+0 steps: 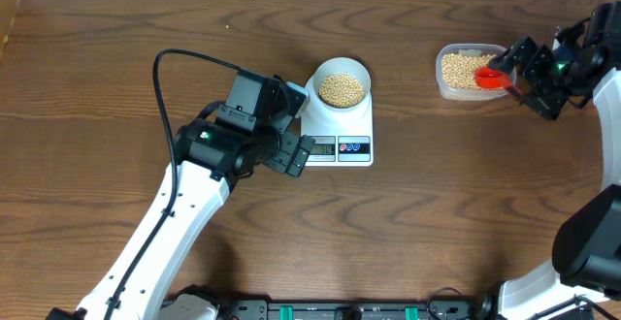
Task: Scoop item into bowl and weigh 50g on scale
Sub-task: 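Open the right gripper to release the scoop handle in the tub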
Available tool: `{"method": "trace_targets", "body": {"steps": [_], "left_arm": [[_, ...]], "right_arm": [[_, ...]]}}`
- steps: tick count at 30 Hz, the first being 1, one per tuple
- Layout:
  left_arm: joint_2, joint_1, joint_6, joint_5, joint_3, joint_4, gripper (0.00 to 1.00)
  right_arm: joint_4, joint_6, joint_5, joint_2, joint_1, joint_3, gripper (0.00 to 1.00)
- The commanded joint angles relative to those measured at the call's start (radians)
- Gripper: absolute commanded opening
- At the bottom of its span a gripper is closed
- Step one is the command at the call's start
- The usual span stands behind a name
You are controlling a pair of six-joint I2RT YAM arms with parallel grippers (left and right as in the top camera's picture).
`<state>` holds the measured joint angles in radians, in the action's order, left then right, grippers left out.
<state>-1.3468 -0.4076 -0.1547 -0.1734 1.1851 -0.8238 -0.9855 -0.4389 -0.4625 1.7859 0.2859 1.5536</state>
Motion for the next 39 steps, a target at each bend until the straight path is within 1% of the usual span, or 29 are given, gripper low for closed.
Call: {"method": "trace_targets", "body": {"steps": [1,4,8,17,22,29,39], "left_arm": [[-0.005,0.003,-0.002,0.009,-0.003,-0.002,0.92],[-0.005,0.003,-0.002,0.009,-0.003,-0.003,0.92],[-0.005,0.003,-0.002,0.009,-0.003,-0.002,0.92],[-0.005,0.003,-0.002,0.009,-0.003,-0.003,0.92],[-0.005,0.003,-0.002,0.010,-0.003,-0.002,0.92],[-0.005,0.003,-0.002,0.009,-0.003,-0.002,0.92],[-0.005,0.003,-0.002,0.009,-0.003,-0.002,0.92]], "right_arm": [[-0.041,0.010,0.051,-0.013,0.002,-0.002,0.99],[-0.086,0.011,0.100,-0.013,0.002,-0.002,0.99],[-0.113,0.029,0.101,-0.013,0.002,-0.002,0.99],[-0.115,0.039,0.098,-0.013,0.002,-0.002,0.99],[-0.111,0.079,0.098,-0.015,0.003,0.009,0.99],[-0.123,0.113,0.121,-0.015,0.003,0.094,0.99],[-0.132,0.221,0.132,-0.015,0.002,0.247,0.99]]}}
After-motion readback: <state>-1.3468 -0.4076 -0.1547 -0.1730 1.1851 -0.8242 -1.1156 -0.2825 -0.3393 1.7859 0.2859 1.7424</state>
